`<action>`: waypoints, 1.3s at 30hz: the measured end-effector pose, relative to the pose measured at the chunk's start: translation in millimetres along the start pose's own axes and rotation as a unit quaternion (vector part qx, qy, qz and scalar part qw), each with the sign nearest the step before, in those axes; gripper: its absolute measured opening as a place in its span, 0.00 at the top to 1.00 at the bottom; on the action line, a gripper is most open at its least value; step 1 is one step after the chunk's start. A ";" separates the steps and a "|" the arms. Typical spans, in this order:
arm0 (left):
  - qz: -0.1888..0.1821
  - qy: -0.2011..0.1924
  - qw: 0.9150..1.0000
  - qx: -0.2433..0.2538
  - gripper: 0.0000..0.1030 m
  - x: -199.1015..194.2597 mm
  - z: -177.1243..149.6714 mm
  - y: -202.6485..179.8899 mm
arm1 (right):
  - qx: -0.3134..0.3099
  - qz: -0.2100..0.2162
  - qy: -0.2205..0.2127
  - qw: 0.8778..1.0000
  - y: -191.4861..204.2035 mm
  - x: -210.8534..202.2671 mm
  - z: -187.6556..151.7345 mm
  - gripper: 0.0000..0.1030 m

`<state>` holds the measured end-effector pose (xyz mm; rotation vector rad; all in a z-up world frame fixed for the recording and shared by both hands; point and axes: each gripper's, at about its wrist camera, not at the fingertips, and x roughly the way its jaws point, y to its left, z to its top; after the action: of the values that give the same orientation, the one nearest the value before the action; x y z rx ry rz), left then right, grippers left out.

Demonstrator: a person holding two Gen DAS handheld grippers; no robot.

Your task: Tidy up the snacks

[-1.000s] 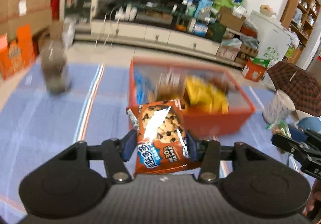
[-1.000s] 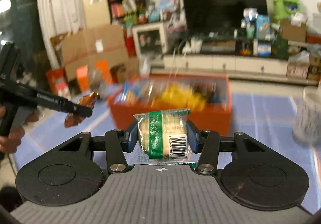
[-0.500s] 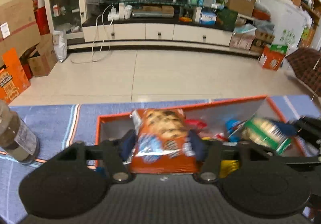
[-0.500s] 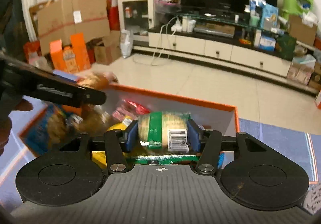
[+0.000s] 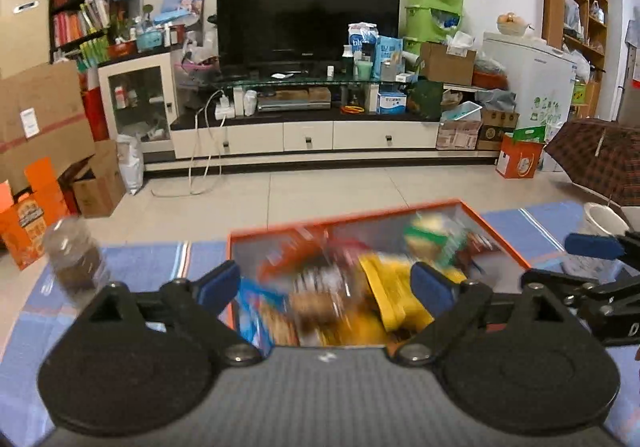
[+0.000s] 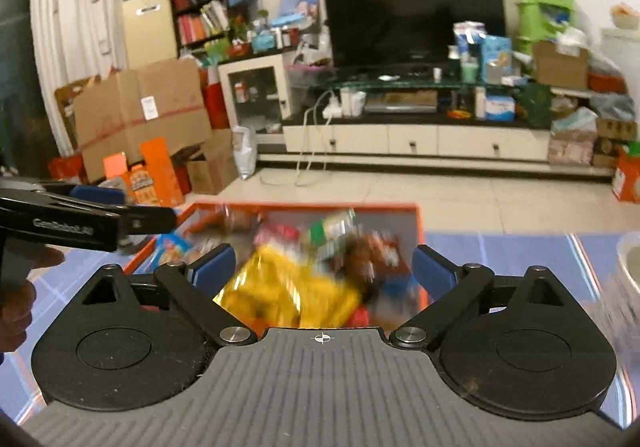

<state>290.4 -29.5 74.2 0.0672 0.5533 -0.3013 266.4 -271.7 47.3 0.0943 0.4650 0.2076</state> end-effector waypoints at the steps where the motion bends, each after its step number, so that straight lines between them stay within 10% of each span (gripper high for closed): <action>1: -0.003 0.004 1.000 -0.008 0.11 -9.3 -11.2 -2.3 | 0.007 -0.005 0.000 1.000 -4.2 -13.3 -9.6 0.13; 11: 0.067 0.085 0.993 -0.045 0.11 -72.5 -120.8 -38.9 | 0.092 -0.035 0.044 0.994 -23.9 -98.2 -106.1 0.11; 39: 0.127 0.063 0.988 -0.061 0.11 -141.4 -143.1 -94.3 | 0.084 -0.002 0.008 0.996 -22.2 -163.0 -113.2 0.06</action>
<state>75.3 -61.6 28.8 0.0374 0.6800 -0.0141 76.6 -324.3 14.4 0.2558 0.4974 0.1649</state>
